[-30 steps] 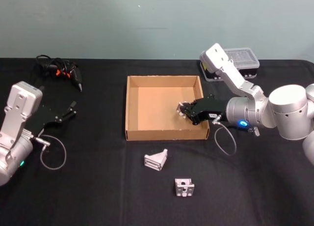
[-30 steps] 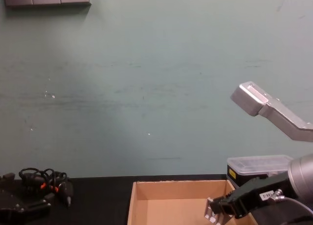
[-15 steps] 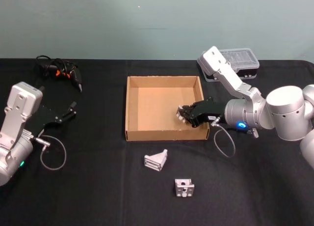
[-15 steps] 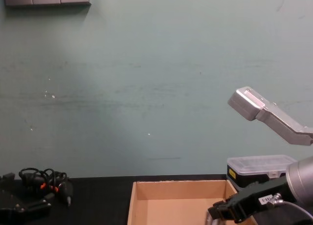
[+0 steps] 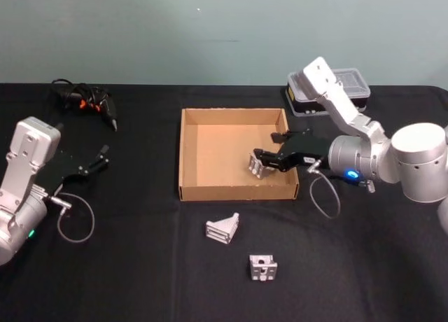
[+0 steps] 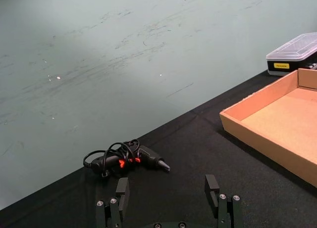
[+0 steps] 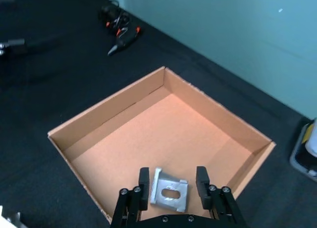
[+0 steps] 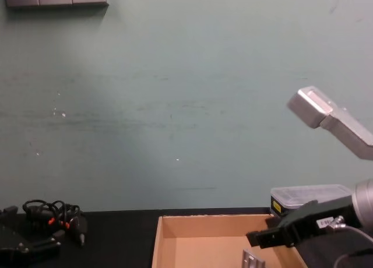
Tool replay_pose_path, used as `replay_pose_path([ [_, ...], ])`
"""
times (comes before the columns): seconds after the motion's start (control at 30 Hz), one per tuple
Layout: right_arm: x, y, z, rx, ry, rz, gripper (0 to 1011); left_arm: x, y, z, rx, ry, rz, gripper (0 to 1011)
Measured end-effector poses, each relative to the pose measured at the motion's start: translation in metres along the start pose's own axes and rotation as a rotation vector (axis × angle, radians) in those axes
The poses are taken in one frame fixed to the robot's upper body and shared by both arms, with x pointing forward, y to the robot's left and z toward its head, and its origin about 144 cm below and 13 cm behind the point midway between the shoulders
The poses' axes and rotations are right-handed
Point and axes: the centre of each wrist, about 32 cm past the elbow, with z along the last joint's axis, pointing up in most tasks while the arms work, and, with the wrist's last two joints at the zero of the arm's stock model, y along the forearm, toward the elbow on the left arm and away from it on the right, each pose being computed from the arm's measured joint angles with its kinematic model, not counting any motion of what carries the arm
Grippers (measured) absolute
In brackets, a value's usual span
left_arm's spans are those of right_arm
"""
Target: Use one hand to pick up the angle iron from the table and place it into the box.
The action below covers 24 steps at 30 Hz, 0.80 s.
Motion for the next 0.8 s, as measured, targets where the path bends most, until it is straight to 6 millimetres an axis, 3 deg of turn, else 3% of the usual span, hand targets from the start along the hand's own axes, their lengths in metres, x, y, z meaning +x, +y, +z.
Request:
replay_pose_path([
  [0.2,0.000,-0.016,0.000,0.056,-0.001,-0.038,768,0.000,0.000,0.000,0.000,0.000,0.000,1000],
  [0.5,-0.002,-0.049,0.005,0.116,-0.040,-0.056,985,0.000,0.000,0.000,0.000,0.000,0.000,1000],
  [0.8,-0.006,-0.090,0.013,0.146,-0.120,-0.013,1000,0.000,0.000,0.000,0.000,0.000,0.000,1000],
])
